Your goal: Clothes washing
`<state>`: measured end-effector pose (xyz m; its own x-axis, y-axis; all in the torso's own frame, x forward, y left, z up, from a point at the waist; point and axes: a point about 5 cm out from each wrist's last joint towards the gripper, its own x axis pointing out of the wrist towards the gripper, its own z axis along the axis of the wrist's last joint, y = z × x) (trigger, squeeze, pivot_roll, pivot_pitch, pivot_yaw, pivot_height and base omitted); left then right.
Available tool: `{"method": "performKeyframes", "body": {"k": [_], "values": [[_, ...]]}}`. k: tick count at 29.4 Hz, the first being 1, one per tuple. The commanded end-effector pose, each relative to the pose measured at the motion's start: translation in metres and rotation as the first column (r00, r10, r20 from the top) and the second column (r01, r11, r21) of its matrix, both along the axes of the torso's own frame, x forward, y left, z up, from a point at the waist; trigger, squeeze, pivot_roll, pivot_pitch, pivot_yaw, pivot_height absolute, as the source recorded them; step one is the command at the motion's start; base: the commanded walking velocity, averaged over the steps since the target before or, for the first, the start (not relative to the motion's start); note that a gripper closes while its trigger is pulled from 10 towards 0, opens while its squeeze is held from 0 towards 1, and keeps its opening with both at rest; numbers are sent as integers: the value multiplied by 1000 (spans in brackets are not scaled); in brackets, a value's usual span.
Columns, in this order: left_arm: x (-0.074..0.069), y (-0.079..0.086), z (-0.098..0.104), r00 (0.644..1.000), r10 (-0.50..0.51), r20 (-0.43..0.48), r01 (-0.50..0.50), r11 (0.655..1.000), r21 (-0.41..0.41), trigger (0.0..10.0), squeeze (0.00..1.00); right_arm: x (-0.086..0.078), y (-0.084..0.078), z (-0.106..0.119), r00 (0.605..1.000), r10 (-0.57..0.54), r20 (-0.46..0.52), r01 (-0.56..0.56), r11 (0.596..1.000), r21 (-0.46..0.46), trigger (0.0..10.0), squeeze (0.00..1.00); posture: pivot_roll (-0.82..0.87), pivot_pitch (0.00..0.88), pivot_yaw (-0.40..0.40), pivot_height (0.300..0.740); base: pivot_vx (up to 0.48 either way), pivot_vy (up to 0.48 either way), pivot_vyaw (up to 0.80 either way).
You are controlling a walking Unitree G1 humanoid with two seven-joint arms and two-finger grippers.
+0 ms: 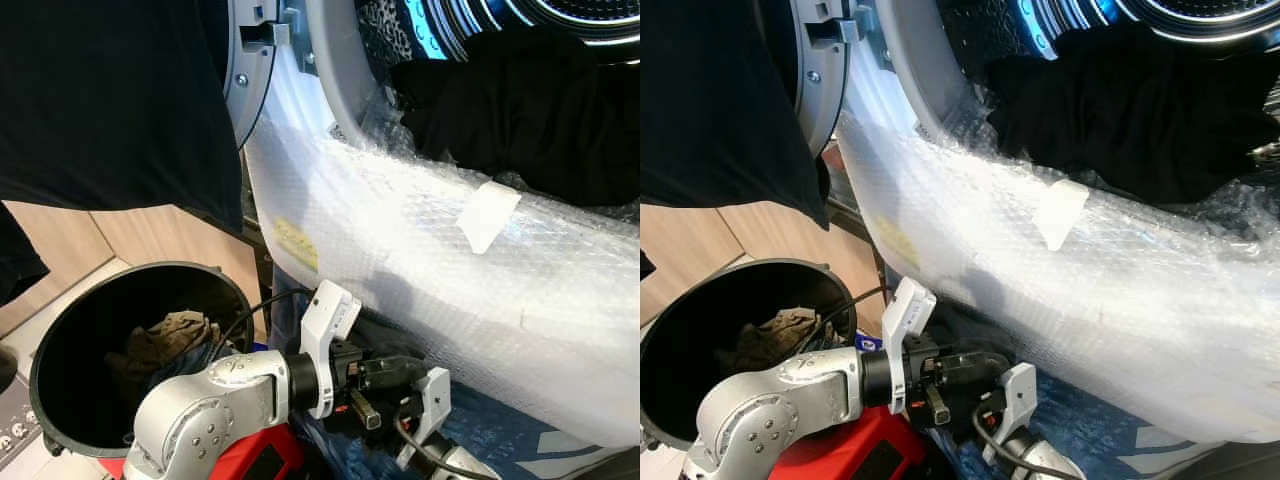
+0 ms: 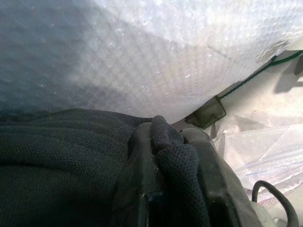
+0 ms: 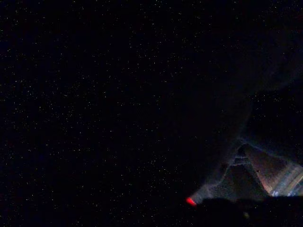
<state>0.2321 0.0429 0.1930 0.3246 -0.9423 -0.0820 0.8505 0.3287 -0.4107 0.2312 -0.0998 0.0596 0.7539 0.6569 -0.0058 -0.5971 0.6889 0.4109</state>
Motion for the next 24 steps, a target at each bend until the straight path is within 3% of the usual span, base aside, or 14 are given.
{"method": "performKeyframes", "body": {"k": [1, 4, 5, 6, 7, 8, 9, 13, 24], "values": [[-4, -2, 2, 999, -35, 0, 35, 999, 2, 0, 0, 4, -3, 6, 999, -32, 17, 31, 999, 37, 10000, 0, 47, 150, -24, 740, 0, 0, 0], [-3, -1, 2, 1000, -30, 1, 30, 1000, 6, 0, 0, 6, -3, 11, 998, -59, 11, 57, 989, 137, 10000, 0, 47, 149, -24, 740, 0, 0, 0], [-3, -1, 2, 1000, -29, 1, 29, 1000, 5, 0, 0, 6, -3, 12, 998, -63, 11, 61, 986, 153, 9333, 0, 49, 149, -24, 740, 0, 0, 0], [-2, -1, 3, 1000, -26, 4, 26, 1000, 6, 0, 0, 6, -4, 12, 998, -65, 12, 62, 985, 159, 5490, 0, 49, 149, -24, 740, 0, 0, 0], [-2, -1, 3, 1000, -25, 5, 25, 1000, 7, 0, 0, 6, -4, 11, 998, -64, 13, 61, 986, 153, 4745, 0, 48, 150, -23, 740, 0, 0, 0], [-2, -1, 3, 1000, -24, 4, 24, 1000, 6, 0, 0, 6, -4, 11, 998, -58, 15, 55, 988, 147, 1451, 0, 48, 150, -23, 740, 0, 0, 0], [-2, -1, 3, 1000, -23, 2, 23, 1000, 5, 0, 0, 5, -4, 9, 999, -50, 17, 48, 989, 141, 0, 0, 48, 150, -23, 740, 0, 0, 0], [-1, -2, 3, 1000, -21, 5, 21, 1000, 9, 0, 0, 4, -3, 7, 999, -34, 20, 32, 994, 106, 0, 0, 48, 150, -23, 740, 0, 0, 0], [3, -1, 0, 1000, 0, 0, 0, 1000, 26, 0, 0, 4, 0, 15, 999, -7, 50, -1, 988, 157, 0, 0, 51, 147, -23, 740, 0, 0, 0]]}}
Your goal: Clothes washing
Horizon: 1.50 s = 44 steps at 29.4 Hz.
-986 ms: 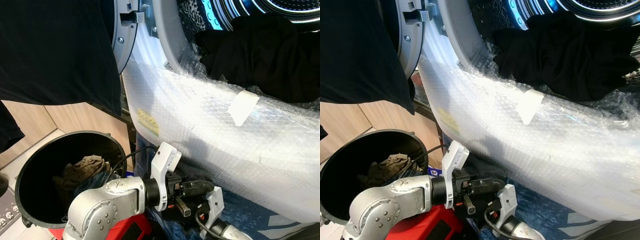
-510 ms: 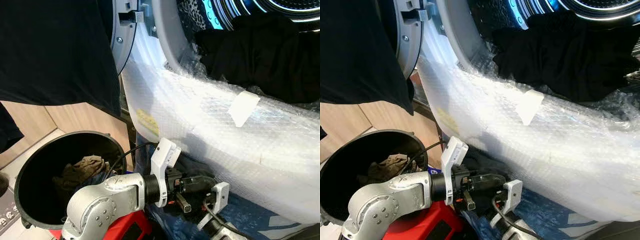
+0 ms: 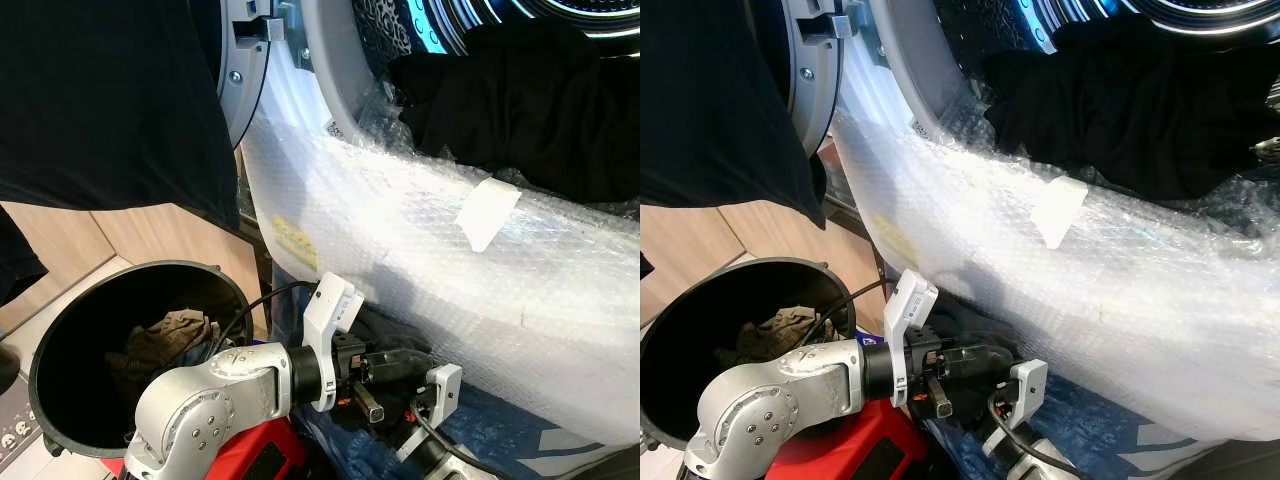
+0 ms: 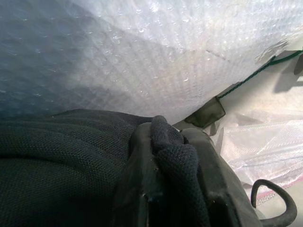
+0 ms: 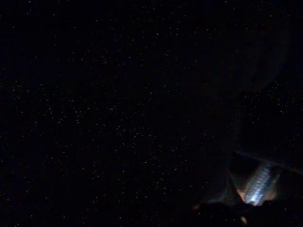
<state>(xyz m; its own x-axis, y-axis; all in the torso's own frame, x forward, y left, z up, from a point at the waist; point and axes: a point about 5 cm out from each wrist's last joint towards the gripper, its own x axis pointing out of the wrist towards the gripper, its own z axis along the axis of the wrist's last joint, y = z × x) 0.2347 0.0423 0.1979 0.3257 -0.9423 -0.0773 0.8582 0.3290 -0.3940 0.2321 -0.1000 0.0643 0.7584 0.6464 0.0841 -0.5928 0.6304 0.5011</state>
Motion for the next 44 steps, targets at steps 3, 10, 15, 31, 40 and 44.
{"method": "performKeyframes", "body": {"k": [3, 10, 15, 31, 40, 44], "values": [[0, -1, -4, 1000, 3, -16, -2, 1000, 18, 0, 0, 2, 0, 11, 999, 3, 53, -4, 1000, 23, 0, 0, 50, 148, -24, 740, 0, 0, 0], [0, -1, -4, 1000, 8, -11, -7, 1000, 18, 0, 0, 4, 0, 13, 998, -2, 59, 0, 999, 34, 0, 0, 53, 143, -24, 740, 0, 0, 0], [-1, -1, -4, 1000, 7, -6, -7, 1000, 26, 0, 0, 6, 1, 15, 998, -9, 67, 5, 999, 52, 0, 0, 53, 143, -24, 740, 0, 0, 0], [-1, 0, -7, 1000, 10, 8, -10, 998, 55, 0, 0, 4, 2, 16, 997, 10, 72, -15, 997, 76, 0, 0, 54, 139, -25, 740, 0, 0, 0], [-2, 4, -9, 1000, 23, 8, -23, 997, 70, 0, 0, 4, 2, 18, 997, 17, 76, -24, 995, 96, 0, 0, 60, 139, -26, 740, 0, 0, 0], [1, 6, -8, 998, 48, 39, -51, 995, 84, 0, 0, 4, 2, 18, 997, 22, 77, -30, 995, 100, 0, 0, 58, 135, -24, 740, 0, 0, 0]]}}
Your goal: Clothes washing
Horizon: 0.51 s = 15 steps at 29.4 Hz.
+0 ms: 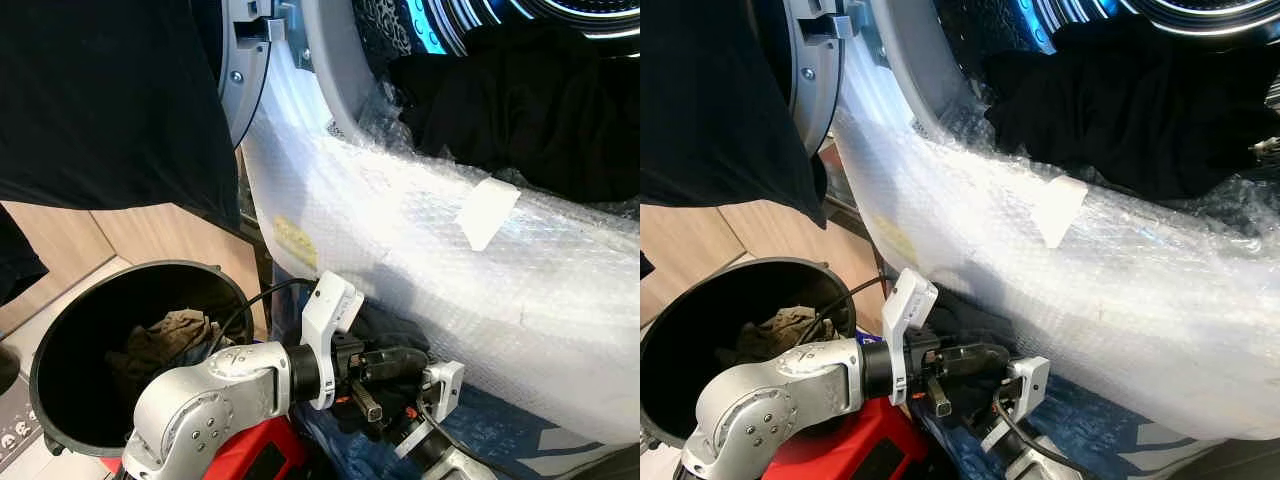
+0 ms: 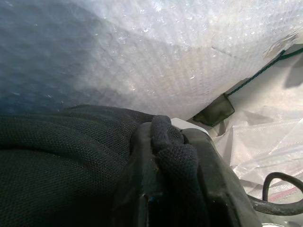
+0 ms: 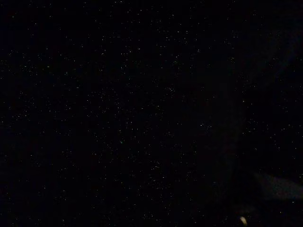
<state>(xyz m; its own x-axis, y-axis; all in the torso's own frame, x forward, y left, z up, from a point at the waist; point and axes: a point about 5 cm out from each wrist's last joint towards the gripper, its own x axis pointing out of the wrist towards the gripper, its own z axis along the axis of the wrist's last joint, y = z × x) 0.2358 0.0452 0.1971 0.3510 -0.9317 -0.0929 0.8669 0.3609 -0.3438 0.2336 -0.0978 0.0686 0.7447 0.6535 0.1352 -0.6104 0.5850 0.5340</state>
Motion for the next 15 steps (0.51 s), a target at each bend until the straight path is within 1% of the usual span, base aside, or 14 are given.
{"method": "performKeyframes", "body": {"k": [1, 2, 3, 4, 5, 10, 12, 15], "values": [[0, 3, -8, 1000, 28, -7, -28, 998, 52, 0, 0, 2, 0, 14, 998, 4, 64, -6, 999, 36, 0, 0, 58, 135, -24, 740, 0, 0, 0], [2, 4, -7, 999, 39, 6, -39, 997, 59, 353, 0, 2, 0, 14, 998, 5, 65, -7, 999, 36, 0, 0, 57, 136, -23, 740, 0, 0, 0], [4, 5, -7, 999, 47, 20, -48, 997, 66, 1490, 0, 2, 1, 14, 998, 6, 65, -9, 999, 37, 0, 0, 55, 131, -19, 740, 0, 0, 0], [5, 5, -6, 998, 52, 29, -54, 996, 69, 4392, 0, 2, 1, 14, 998, 7, 65, -10, 999, 37, 0, 0, 55, 131, -17, 740, 0, 0, 0], [7, 7, -6, 998, 61, 33, -64, 995, 77, 10000, 0, 2, 2, 14, 998, 9, 64, -11, 999, 38, 0, 0, 56, 131, -13, 740, 0, 0, 0], [6, 8, -8, 999, 38, 28, -41, 995, 86, 10000, 0, 1, 3, 13, 998, 19, 67, -22, 999, 41, 0, 0, 55, 124, -10, 740, 0, 0, 0], [4, 8, -9, 999, 27, 36, -31, 994, 104, 10000, 0, 1, 4, 13, 997, 24, 69, -28, 999, 46, 0, 0, 59, 118, -8, 740, 0, 0, 0], [2, 9, -8, 999, 17, 41, -21, 995, 98, 10000, 12, 1, 4, 13, 997, 28, 72, -31, 998, 47, 0, 0, 62, 110, -6, 740, 0, 0, 0]]}}
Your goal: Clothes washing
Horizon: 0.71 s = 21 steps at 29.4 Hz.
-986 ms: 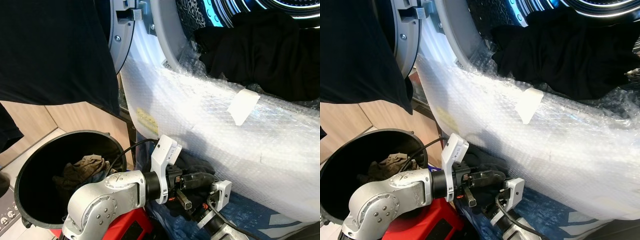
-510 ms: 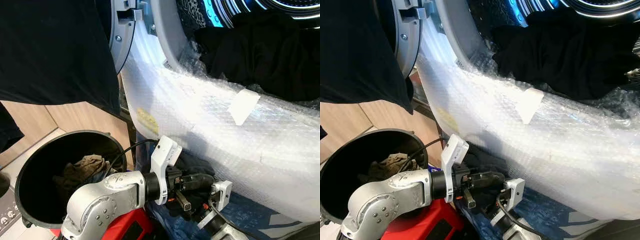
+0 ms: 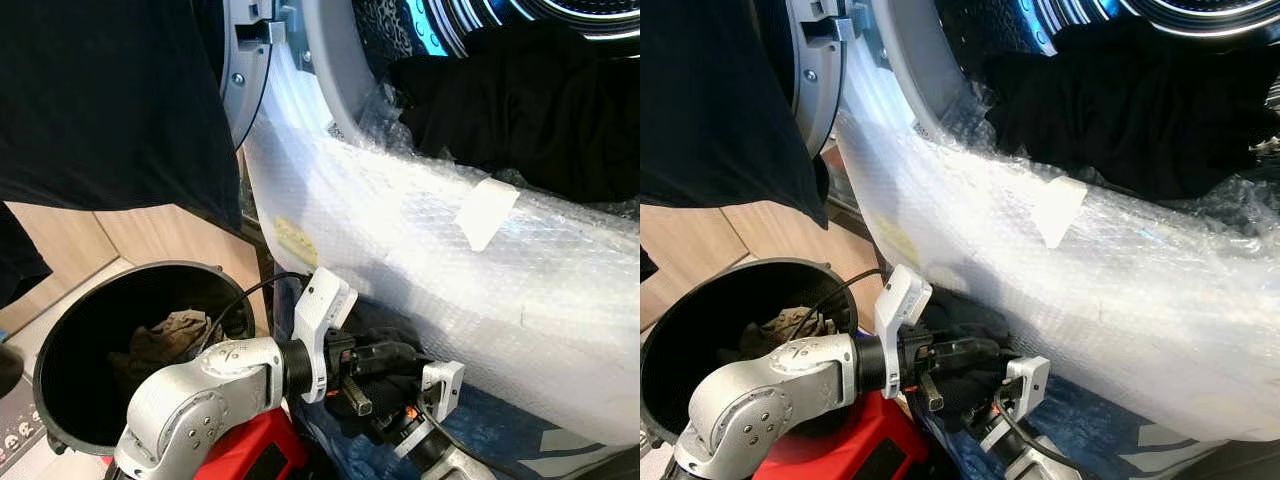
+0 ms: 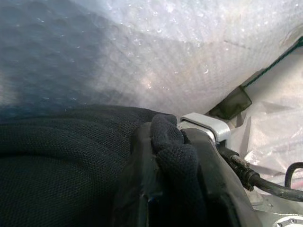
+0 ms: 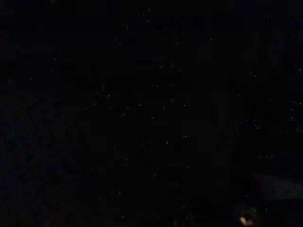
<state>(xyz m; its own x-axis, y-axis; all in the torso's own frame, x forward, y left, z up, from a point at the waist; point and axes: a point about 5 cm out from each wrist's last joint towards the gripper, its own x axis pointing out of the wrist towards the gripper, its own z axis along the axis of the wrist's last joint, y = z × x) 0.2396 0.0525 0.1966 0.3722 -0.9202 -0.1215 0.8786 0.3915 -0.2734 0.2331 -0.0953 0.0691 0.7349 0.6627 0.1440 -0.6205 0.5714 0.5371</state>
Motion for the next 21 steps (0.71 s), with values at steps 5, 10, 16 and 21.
{"method": "performKeyframes", "body": {"k": [5, 10, 16, 21], "values": [[-3, 2, -9, 1000, 4, -13, -3, 999, 53, 10000, 1000, 3, 2, 14, 997, 17, 73, -21, 998, 55, 0, 0, 70, 100, -6, 740, 0, 0, 0], [-2, 5, -9, 1000, 20, -8, -20, 998, 66, 10000, 1000, 0, 5, 15, 995, 58, 77, -65, 994, 84, 0, 0, 82, 88, -7, 740, 0, 0, 0], [0, 14, -10, 999, 48, 22, -50, 992, 112, 10000, 1000, -5, 10, 11, 993, 97, 70, -104, 990, 95, 0, 0, 85, 69, 2, 740, 0, 0, 0], [1, 21, -8, 996, 56, 64, -65, 986, 152, 10000, 1000, -7, 10, 11, 993, 99, 67, -107, 987, 121, 0, 0, 81, 54, 9, 740, 0, 0, 0]]}}
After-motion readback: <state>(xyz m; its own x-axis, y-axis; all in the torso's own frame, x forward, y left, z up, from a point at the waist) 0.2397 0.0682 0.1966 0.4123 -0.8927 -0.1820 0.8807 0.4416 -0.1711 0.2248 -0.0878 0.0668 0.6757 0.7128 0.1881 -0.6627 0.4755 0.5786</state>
